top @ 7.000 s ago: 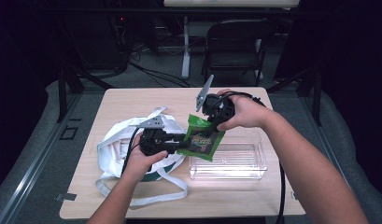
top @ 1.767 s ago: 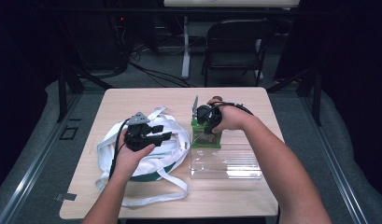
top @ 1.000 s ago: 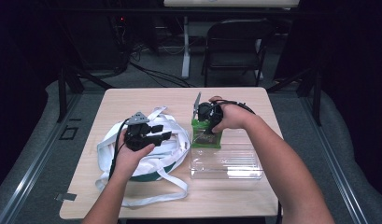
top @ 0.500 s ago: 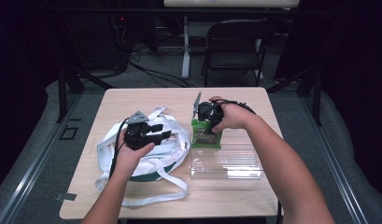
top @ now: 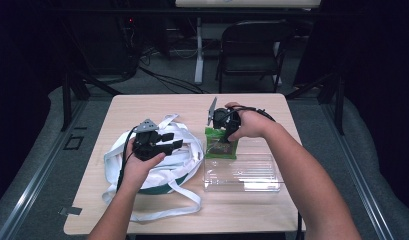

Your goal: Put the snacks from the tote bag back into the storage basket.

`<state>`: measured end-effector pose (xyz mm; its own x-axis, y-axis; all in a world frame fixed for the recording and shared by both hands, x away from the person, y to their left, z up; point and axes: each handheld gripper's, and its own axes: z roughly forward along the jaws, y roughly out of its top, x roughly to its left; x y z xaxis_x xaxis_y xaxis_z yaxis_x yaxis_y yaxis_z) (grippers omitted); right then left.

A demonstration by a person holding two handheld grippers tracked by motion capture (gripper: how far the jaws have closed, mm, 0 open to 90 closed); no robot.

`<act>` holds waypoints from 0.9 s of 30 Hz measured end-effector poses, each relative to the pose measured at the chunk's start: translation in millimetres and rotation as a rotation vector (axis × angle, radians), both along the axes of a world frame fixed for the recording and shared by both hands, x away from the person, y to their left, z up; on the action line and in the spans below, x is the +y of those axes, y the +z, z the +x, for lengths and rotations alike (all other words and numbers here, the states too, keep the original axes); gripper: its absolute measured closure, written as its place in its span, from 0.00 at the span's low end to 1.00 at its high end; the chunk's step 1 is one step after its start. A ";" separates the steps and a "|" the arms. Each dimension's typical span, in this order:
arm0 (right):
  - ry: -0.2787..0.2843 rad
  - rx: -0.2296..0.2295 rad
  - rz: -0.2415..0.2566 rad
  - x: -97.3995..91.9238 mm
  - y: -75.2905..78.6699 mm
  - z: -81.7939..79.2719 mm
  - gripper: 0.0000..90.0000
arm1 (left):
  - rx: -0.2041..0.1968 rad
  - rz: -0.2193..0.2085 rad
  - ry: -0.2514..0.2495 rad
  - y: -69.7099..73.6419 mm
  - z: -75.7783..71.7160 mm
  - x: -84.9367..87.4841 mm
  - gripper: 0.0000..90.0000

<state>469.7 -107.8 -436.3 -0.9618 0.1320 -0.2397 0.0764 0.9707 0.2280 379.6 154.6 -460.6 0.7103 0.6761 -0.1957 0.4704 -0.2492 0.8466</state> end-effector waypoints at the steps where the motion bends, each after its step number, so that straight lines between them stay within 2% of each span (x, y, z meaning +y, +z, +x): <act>1: 0.001 -0.001 -0.004 0.1 0.9 0.2 0.42 | 0.001 -0.001 0.000 0.1 -0.1 0.2 0.56; 27: -0.008 -0.004 0.049 -1.8 15.4 -5.3 0.41 | -0.002 -0.005 0.035 0.9 -0.1 7.3 0.53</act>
